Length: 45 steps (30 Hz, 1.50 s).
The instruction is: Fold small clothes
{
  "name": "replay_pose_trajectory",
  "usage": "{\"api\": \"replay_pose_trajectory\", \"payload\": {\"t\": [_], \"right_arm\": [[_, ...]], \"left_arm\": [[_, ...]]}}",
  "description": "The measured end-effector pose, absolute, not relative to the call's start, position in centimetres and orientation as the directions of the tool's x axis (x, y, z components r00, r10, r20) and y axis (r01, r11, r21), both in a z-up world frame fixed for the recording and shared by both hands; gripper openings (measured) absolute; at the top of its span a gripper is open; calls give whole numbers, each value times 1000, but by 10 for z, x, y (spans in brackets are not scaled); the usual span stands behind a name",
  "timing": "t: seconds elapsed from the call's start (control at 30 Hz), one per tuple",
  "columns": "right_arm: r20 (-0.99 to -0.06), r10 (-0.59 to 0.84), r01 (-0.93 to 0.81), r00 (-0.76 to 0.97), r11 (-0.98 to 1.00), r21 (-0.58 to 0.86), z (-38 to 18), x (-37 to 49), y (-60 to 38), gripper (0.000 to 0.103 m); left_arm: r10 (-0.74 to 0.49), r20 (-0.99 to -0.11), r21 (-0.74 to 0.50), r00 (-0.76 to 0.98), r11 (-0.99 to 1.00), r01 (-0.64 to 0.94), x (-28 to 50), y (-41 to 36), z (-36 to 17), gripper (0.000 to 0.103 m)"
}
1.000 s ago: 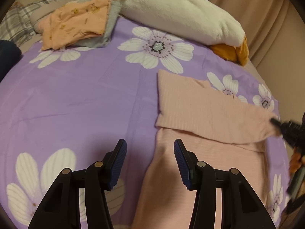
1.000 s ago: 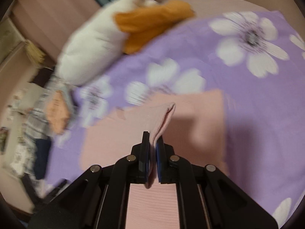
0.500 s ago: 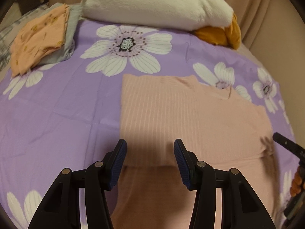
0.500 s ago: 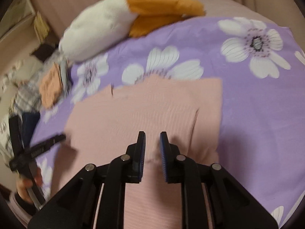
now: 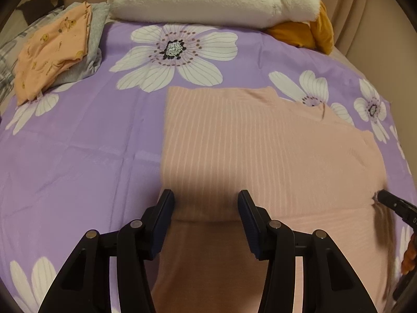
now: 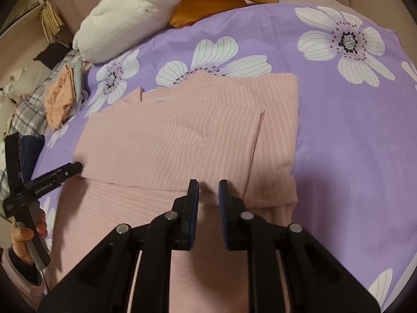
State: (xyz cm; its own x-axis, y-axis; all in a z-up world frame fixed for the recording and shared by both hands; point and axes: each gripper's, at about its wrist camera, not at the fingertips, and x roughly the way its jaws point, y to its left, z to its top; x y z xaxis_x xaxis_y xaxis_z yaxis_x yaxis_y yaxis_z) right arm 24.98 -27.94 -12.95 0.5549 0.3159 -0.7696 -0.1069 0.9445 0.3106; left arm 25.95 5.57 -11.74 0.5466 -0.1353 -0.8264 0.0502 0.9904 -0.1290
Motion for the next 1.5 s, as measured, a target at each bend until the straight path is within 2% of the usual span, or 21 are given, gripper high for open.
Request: {"api": "replay_pose_trajectory", "payload": {"t": [0.07,0.23,0.3,0.37,0.53,0.6,0.83,1.17,1.5], "right_arm": [[-759,327,-105,562,939,327,-125,241,-283,30],[-740,337,-77,582,929,363,-112,210,-299,41],[-732,340,-59,591,923,381,-109,195,-308,47],[-730,334,-42,596,921,387,-107,178,-316,49],[-731,335,-5,595,911,413,-106,141,-332,52],[-726,345,6,594,901,433,-108,127,-336,56],[-746,369,42,554,883,468,-124,83,-345,58],[-751,422,59,508,852,519,-146,36,-350,58],[-701,540,50,465,775,630,-161,3,-355,58]], "left_arm": [[-136,-825,-127,548,990,54,252,57,-114,50],[-125,-830,-117,544,992,49,228,64,-107,50],[-124,-834,-121,538,992,42,215,68,-105,54],[-128,-834,-130,536,991,35,202,73,-102,62],[-132,-835,-145,534,989,17,167,82,-96,63],[-151,-834,-166,531,986,20,151,85,-94,63],[-192,-843,-210,502,977,20,107,95,-98,63],[-350,-823,-373,448,927,40,57,114,-110,63],[-458,-776,-497,434,867,27,34,123,-125,63]]}}
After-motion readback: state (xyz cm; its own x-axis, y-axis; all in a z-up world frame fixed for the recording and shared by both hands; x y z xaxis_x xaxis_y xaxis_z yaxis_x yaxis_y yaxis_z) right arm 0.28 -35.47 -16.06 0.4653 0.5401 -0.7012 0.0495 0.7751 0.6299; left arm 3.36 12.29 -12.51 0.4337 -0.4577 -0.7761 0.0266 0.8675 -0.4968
